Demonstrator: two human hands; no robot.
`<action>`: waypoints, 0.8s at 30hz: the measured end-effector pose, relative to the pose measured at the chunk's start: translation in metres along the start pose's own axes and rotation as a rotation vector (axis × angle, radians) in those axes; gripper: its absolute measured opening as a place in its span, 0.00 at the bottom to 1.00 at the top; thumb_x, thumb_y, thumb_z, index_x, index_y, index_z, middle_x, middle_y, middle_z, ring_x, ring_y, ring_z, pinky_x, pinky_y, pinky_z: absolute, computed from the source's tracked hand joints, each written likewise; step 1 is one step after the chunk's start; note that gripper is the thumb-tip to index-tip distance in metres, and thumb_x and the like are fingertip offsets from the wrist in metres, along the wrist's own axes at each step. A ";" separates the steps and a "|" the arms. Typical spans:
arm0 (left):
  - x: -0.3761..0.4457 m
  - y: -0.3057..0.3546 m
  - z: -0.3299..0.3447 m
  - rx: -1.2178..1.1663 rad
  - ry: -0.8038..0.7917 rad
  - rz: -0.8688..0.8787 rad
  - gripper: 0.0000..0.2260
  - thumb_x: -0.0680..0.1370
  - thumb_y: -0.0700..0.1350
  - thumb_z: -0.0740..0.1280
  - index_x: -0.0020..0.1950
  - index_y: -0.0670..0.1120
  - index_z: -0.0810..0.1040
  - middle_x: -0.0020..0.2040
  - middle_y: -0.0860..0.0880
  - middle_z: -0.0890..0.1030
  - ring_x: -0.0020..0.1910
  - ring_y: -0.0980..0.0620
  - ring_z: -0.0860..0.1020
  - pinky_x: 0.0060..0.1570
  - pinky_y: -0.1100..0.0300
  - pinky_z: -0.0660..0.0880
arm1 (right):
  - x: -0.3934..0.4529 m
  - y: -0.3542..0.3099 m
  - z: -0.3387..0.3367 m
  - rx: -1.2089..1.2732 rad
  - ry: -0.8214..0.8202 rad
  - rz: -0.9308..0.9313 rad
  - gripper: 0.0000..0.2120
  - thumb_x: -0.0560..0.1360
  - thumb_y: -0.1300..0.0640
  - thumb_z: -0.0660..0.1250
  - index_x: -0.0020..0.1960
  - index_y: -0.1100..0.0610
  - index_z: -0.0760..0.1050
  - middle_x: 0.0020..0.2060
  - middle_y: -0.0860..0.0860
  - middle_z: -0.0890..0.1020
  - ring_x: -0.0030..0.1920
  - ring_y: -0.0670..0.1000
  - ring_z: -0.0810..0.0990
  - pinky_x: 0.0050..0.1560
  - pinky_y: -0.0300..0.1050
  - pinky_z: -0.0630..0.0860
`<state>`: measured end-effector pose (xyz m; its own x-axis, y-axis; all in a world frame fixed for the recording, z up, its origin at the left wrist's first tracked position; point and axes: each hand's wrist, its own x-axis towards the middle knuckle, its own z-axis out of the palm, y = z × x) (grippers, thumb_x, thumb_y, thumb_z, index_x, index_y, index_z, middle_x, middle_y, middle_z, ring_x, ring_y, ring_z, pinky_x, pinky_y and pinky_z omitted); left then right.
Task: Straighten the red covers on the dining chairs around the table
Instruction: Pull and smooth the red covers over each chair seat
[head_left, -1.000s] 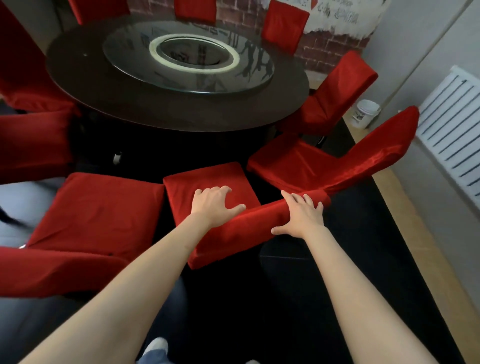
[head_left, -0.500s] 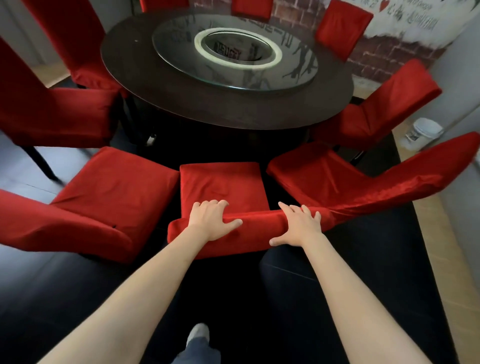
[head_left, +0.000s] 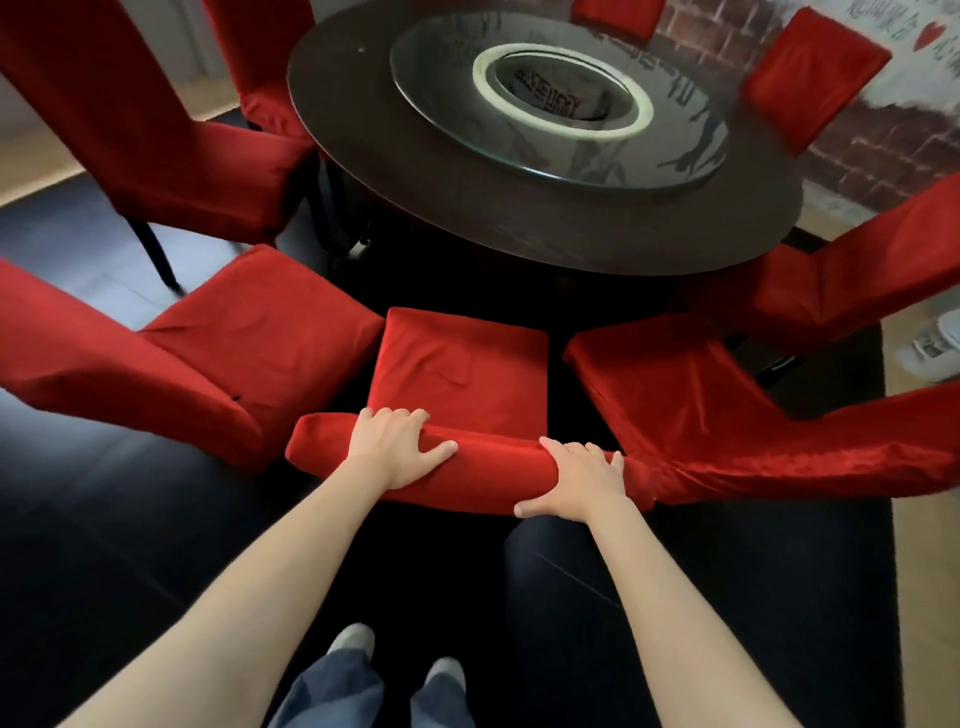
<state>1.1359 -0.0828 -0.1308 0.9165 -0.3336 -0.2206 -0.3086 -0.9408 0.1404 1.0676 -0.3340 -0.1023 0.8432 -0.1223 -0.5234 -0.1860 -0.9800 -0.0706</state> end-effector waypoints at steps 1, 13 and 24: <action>0.000 0.001 0.002 0.012 0.013 -0.021 0.35 0.72 0.73 0.49 0.67 0.50 0.73 0.57 0.49 0.80 0.57 0.46 0.77 0.60 0.49 0.66 | 0.002 0.003 0.001 -0.014 0.021 -0.019 0.53 0.56 0.23 0.67 0.75 0.44 0.58 0.68 0.50 0.71 0.71 0.56 0.64 0.72 0.64 0.50; -0.019 0.000 0.006 0.051 0.079 -0.094 0.39 0.70 0.74 0.43 0.63 0.50 0.76 0.52 0.50 0.82 0.54 0.47 0.77 0.60 0.49 0.65 | -0.015 0.003 0.023 -0.071 0.138 -0.037 0.48 0.55 0.18 0.58 0.65 0.46 0.70 0.55 0.49 0.79 0.59 0.54 0.74 0.62 0.54 0.65; -0.028 -0.005 0.006 0.066 0.051 -0.055 0.40 0.69 0.74 0.41 0.62 0.50 0.77 0.52 0.50 0.82 0.55 0.48 0.76 0.60 0.49 0.64 | -0.041 -0.007 0.043 -0.075 0.218 0.038 0.50 0.54 0.16 0.51 0.66 0.46 0.69 0.56 0.48 0.78 0.60 0.54 0.73 0.63 0.57 0.63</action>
<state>1.1107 -0.0689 -0.1313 0.9437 -0.2795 -0.1767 -0.2720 -0.9600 0.0656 1.0123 -0.3157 -0.1171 0.9267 -0.1827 -0.3284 -0.1890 -0.9819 0.0130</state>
